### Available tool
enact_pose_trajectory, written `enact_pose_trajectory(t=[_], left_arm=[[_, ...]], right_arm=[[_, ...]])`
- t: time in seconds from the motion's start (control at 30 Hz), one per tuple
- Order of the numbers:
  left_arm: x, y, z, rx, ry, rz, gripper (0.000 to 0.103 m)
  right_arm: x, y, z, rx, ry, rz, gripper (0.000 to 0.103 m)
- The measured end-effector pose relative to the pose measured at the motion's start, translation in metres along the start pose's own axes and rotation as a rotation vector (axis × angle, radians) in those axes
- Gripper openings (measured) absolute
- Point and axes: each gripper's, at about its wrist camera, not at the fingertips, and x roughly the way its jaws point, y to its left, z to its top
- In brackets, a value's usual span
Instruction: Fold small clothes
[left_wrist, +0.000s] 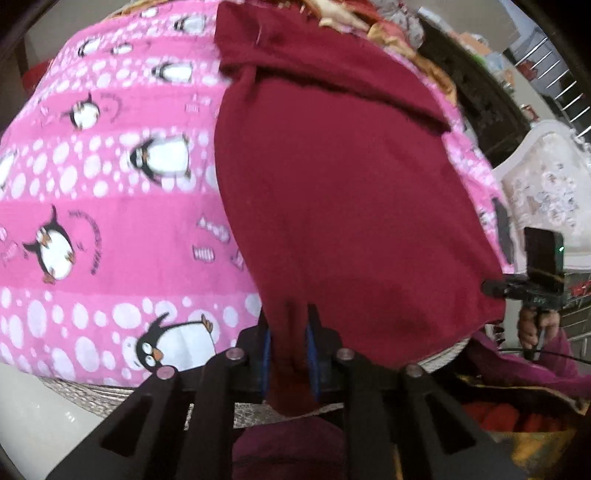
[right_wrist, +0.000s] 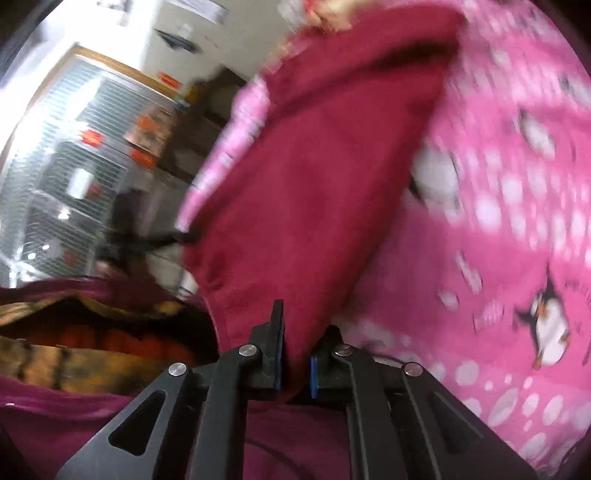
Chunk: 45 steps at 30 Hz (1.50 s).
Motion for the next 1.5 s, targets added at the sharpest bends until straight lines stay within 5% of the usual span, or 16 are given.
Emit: enact_pose_trajectory(t=[0.13,0.3,0.33,0.37,0.4,0.5,0.73,1.07,1.3,1.5], left_arm=[[0.013,0.003,-0.004,-0.032,0.012,-0.017,0.041],[0.015,0.005,0.001,-0.057,0.008,-0.049,0.054],[0.015,0.003,0.001,-0.04,0.009,-0.037,0.051],[0.016,-0.005,0.008,-0.029,0.008,-0.03,0.022],[0.013,-0.006,0.01,-0.019,0.0,-0.035,0.012],[-0.001,-0.01,0.024,-0.024,-0.025,-0.106,0.013],[-0.033,-0.009,0.076,-0.014,-0.195,-0.129,0.012],[-0.044,-0.003,0.17,-0.097,-0.404,-0.105,0.012],[-0.034,0.002,0.247,-0.109,-0.441,-0.075,0.012],[0.005,0.014,0.295,-0.133,-0.398,-0.048,0.013]], right_arm=[[-0.009,-0.008,0.002,0.091,-0.074,0.063,0.033],[-0.007,0.005,-0.001,0.028,-0.058,0.019,0.034],[-0.006,0.009,-0.003,0.014,-0.06,0.023,0.034],[-0.003,0.012,-0.002,0.007,-0.058,0.04,0.024],[-0.003,0.013,-0.002,0.006,-0.058,0.073,0.017],[-0.012,0.022,0.002,-0.007,-0.096,0.121,0.013],[-0.039,0.036,0.054,-0.043,-0.253,0.138,0.012],[-0.066,0.018,0.162,0.006,-0.509,0.032,0.011],[-0.071,-0.017,0.234,0.104,-0.557,0.014,0.011],[-0.047,-0.05,0.287,0.176,-0.536,-0.058,0.011]])
